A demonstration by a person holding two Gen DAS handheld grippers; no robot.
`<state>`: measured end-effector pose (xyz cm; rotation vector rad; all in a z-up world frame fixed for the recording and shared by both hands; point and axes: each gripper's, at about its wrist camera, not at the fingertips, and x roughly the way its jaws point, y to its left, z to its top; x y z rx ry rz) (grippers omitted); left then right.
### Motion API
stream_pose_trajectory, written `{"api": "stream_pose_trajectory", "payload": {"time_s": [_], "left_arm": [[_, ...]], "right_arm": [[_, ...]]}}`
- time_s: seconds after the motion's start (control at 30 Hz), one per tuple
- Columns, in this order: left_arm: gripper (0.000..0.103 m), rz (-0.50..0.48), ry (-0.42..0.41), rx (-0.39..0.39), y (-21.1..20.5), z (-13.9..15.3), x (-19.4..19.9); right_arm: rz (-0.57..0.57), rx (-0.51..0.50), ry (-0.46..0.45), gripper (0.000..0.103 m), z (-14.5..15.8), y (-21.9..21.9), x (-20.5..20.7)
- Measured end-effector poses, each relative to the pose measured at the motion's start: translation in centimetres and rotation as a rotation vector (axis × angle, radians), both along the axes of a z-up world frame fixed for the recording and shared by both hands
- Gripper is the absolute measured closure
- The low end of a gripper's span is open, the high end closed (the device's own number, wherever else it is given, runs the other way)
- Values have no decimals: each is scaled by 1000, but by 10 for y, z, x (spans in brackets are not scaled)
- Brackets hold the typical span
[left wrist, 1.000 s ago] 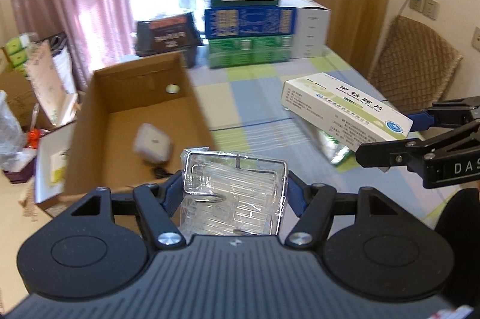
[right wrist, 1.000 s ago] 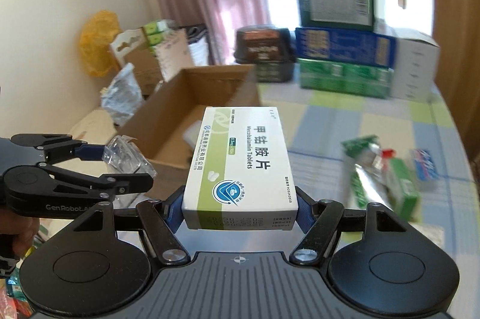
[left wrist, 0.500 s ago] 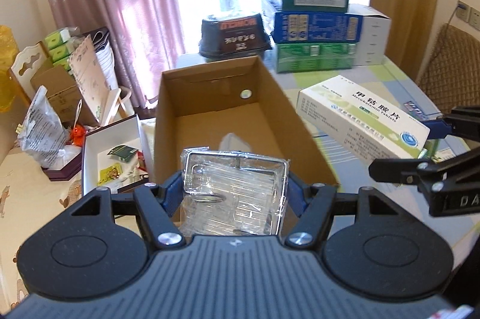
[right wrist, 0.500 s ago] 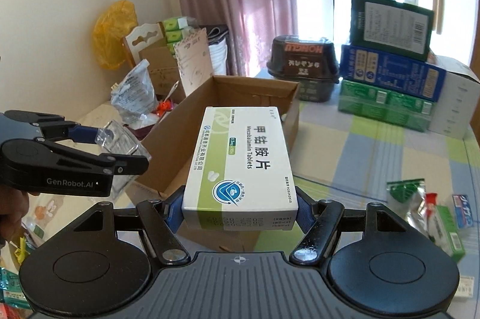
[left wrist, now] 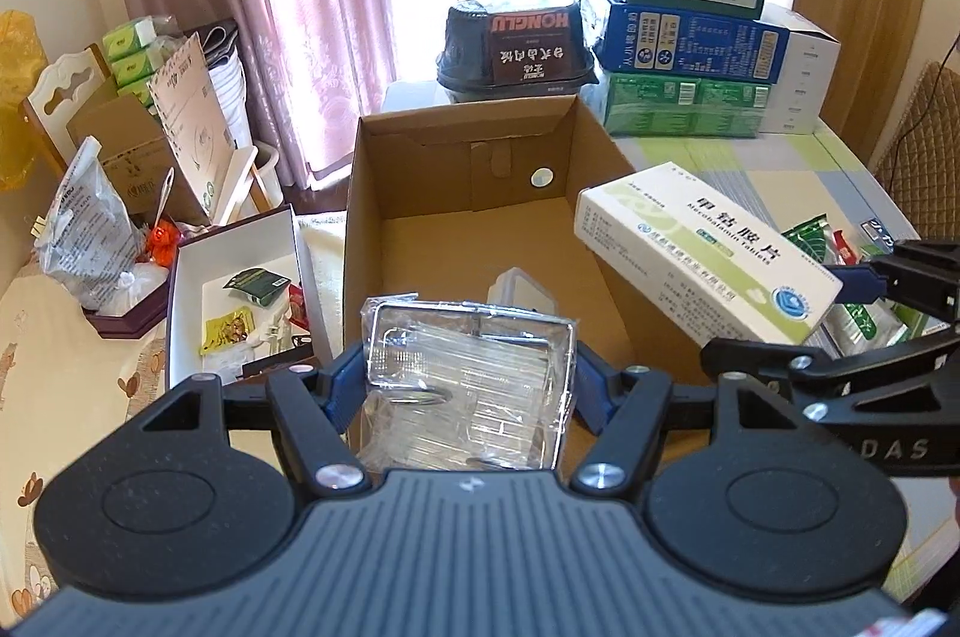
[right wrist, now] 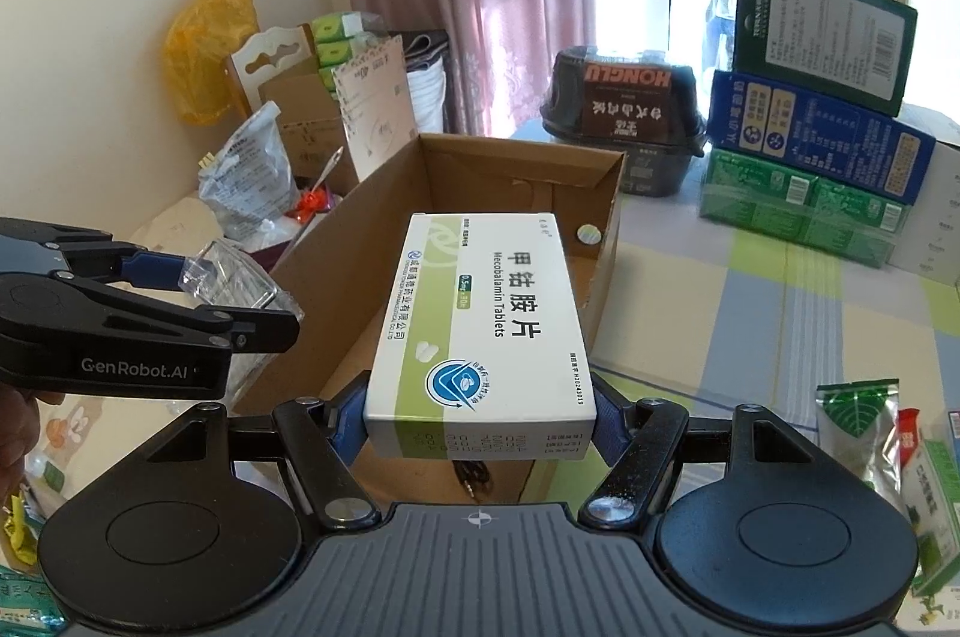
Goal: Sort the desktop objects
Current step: 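Carry the hook pack and white medicine box into the cardboard box and release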
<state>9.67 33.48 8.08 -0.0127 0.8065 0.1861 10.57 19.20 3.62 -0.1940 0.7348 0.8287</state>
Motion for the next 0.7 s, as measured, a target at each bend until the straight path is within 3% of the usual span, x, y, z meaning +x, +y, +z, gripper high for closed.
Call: {"api": "stream_pose_trajectory", "payload": {"time_s": [0.7], "left_arm": [[34, 13, 28, -14, 24, -34, 33]], "right_arm": [[-1, -3, 21, 35, -19, 19, 16]]}}
